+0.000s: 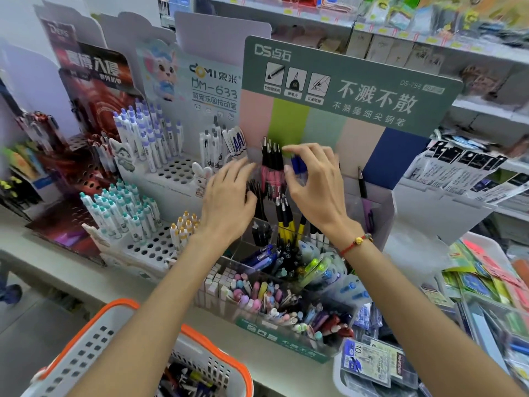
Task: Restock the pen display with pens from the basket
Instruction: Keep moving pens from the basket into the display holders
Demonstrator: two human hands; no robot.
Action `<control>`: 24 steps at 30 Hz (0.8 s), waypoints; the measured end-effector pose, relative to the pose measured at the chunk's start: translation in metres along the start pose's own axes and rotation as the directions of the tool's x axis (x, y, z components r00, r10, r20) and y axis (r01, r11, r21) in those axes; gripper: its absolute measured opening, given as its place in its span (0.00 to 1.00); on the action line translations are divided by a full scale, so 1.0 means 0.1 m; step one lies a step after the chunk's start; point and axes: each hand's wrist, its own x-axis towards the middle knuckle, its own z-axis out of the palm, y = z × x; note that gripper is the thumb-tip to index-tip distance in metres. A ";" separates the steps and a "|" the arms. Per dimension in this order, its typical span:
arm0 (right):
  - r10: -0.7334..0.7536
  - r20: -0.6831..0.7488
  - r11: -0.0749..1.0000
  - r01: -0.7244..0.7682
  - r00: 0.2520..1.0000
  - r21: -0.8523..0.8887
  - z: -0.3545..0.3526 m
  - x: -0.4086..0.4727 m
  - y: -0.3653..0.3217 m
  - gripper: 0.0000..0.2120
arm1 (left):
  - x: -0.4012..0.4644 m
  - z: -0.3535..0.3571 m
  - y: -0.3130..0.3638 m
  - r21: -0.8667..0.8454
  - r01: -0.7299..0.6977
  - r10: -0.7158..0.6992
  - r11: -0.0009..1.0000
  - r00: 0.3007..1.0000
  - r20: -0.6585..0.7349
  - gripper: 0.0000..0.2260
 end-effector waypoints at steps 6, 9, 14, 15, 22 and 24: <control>0.100 0.330 0.923 -0.212 0.939 0.321 0.02 -0.49 -0.41 0.06 | -0.75 -0.27 -0.12 -0.179 0.314 -0.337 0.932 0.935 -0.114 0.13; 0.011 0.575 0.922 -0.231 0.818 0.312 0.25 -0.77 -0.64 0.05 | -1.19 -0.31 -0.28 -0.175 0.495 -0.513 0.851 0.854 -0.080 0.11; -0.225 0.852 0.946 -0.103 0.473 0.307 0.68 -1.30 -1.13 0.09 | -2.05 -0.31 -0.57 -0.081 0.727 -0.728 0.682 0.685 0.026 0.10; -0.255 0.878 0.946 -0.082 0.405 0.312 0.76 -1.40 -1.21 0.10 | -2.21 -0.31 -0.63 -0.055 0.769 -0.768 0.637 0.639 0.031 0.10; -0.397 0.918 0.918 -0.015 0.019 0.397 1.24 -2.25 -1.72 0.12 | -3.52 -0.22 -1.05 0.051 0.955 -0.939 0.292 0.277 0.203 0.14; -0.391 0.919 0.920 -0.013 -0.056 0.391 1.36 -2.47 -1.82 0.12 | -3.90 -0.15 -1.17 0.094 0.974 -0.944 0.207 0.173 0.280 0.14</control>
